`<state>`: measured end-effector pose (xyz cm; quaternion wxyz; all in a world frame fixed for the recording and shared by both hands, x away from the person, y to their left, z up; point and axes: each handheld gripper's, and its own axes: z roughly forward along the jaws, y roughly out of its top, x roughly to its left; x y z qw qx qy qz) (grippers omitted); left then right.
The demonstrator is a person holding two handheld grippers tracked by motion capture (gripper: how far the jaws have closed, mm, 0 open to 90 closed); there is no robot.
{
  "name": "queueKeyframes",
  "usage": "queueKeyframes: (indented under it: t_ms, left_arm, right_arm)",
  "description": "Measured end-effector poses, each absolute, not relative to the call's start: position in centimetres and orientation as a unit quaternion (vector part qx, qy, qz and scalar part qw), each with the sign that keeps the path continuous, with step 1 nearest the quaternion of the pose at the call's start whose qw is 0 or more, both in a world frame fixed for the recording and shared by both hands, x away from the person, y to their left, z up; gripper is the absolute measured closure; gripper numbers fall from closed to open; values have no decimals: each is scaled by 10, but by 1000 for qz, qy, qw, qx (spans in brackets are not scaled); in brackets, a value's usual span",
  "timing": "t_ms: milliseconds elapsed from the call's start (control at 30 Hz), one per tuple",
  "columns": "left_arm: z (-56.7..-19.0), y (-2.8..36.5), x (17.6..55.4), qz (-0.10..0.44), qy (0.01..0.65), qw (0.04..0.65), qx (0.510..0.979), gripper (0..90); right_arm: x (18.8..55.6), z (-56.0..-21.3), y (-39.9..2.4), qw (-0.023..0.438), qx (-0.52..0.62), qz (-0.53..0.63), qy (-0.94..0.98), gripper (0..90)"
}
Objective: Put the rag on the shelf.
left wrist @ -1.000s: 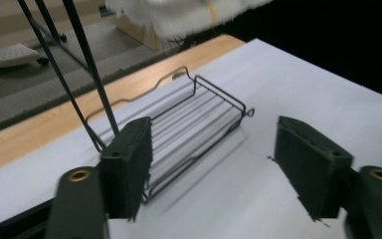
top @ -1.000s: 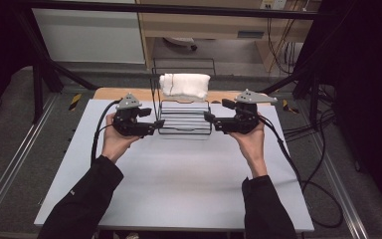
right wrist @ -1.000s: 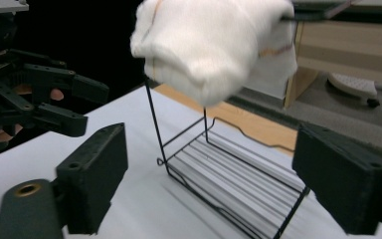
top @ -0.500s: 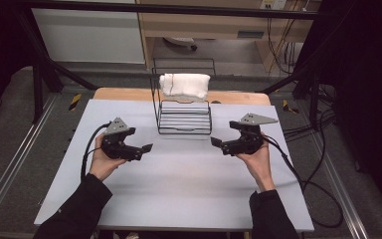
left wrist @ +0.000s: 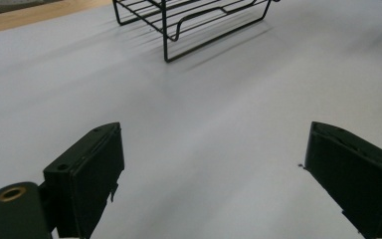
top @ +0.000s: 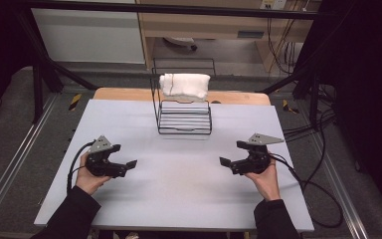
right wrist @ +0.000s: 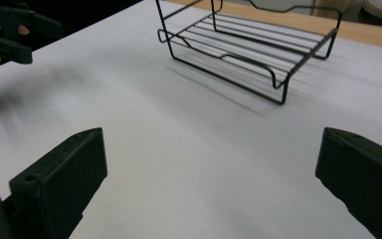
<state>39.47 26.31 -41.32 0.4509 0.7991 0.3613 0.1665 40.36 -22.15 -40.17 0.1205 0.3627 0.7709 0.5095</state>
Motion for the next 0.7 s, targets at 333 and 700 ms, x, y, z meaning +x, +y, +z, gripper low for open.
queueKeyframes:
  t_ms: [333,700]
  left_arm:
    - [-428,285,381,168,372,436,802,86]
    - [-438,297,372,170,377,429,803,91]
  right_arm:
    - [383,-429,-250,113,383,494,772,4]
    - [369,-446,-268,115,400,479,773,4]
